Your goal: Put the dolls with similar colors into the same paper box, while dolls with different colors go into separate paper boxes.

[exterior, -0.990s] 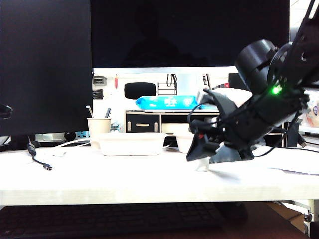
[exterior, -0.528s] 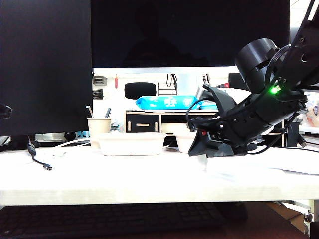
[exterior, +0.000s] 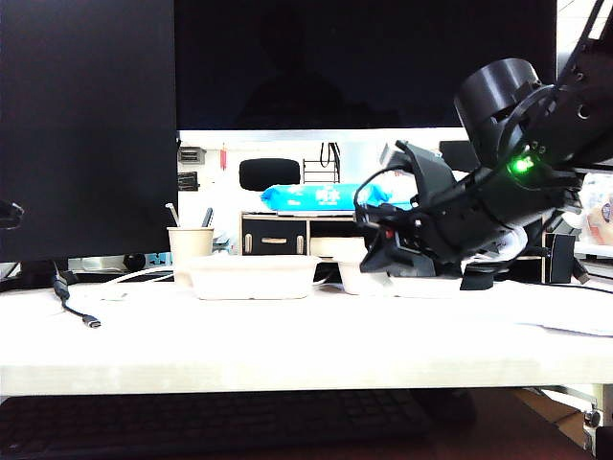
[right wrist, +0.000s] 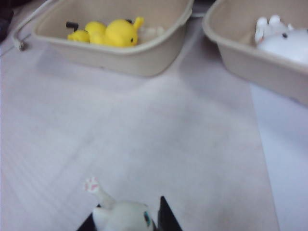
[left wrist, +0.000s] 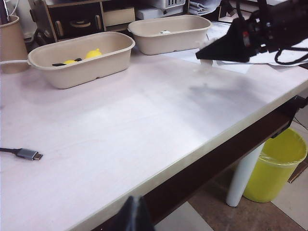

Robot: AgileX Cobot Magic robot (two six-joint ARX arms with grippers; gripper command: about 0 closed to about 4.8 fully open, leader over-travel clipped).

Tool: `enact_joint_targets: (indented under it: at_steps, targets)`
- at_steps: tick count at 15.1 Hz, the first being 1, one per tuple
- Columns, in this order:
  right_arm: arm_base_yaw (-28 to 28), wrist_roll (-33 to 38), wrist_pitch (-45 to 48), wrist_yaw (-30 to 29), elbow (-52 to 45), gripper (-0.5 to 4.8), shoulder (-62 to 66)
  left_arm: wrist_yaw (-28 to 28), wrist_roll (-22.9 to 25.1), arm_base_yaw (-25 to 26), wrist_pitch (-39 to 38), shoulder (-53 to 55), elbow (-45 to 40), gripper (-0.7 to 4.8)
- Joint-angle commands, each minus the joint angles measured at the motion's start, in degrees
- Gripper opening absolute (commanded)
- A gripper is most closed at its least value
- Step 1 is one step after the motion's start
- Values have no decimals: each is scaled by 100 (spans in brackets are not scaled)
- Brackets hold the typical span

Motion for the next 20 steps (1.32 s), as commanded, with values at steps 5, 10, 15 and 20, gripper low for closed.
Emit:
enact_joint_targets:
  at_steps: [5,10,15,20]
  targets:
    - [-205,35,146,542,916,94,-22,0,24,-7,72,184,4,-5]
    - [-752,17,-588,780,2352,95,564,0,24,-7,70,275,4,-5]
    - [-787,9,-844,994,2970,95,1231,0,24,-13,72,232,2,-5]
    - [-793,9,-1008,1589,2966,113,1340,0,24,-11,70,98,4,-5]
